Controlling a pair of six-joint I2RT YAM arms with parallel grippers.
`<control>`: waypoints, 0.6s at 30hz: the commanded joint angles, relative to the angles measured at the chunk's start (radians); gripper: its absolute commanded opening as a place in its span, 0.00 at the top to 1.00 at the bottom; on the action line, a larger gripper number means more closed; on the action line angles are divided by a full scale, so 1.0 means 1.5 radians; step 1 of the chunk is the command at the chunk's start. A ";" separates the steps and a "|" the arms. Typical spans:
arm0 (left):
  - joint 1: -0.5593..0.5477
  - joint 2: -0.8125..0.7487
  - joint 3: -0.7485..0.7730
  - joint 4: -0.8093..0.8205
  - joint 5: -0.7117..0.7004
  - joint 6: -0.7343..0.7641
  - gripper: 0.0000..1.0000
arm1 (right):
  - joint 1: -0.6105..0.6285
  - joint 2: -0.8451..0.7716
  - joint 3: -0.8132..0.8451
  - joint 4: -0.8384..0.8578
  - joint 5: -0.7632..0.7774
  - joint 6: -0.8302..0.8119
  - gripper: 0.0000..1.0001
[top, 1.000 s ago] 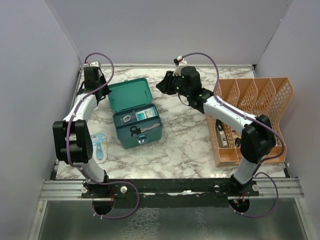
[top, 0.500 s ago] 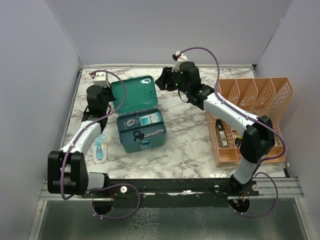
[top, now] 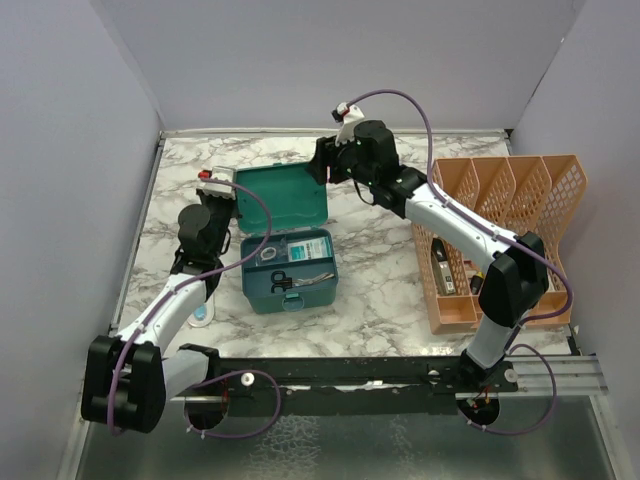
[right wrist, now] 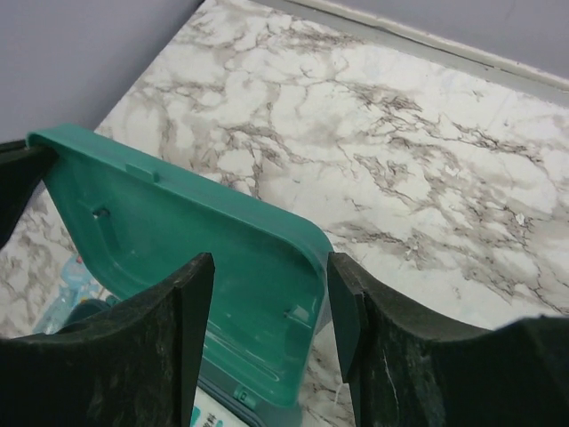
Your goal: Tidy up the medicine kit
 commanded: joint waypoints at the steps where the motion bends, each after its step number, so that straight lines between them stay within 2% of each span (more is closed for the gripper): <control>1: -0.006 -0.054 -0.045 0.076 0.050 0.072 1.00 | 0.005 -0.014 0.043 -0.061 -0.089 -0.123 0.43; 3: -0.007 -0.067 -0.066 0.097 0.059 0.091 1.00 | 0.005 -0.022 0.042 -0.083 -0.154 -0.207 0.41; 8: -0.007 -0.078 -0.090 0.136 0.095 0.118 1.00 | 0.005 -0.050 0.048 -0.128 -0.227 -0.371 0.35; 18: -0.007 -0.084 -0.118 0.198 0.186 0.189 1.00 | 0.005 0.031 0.210 -0.304 -0.266 -0.555 0.30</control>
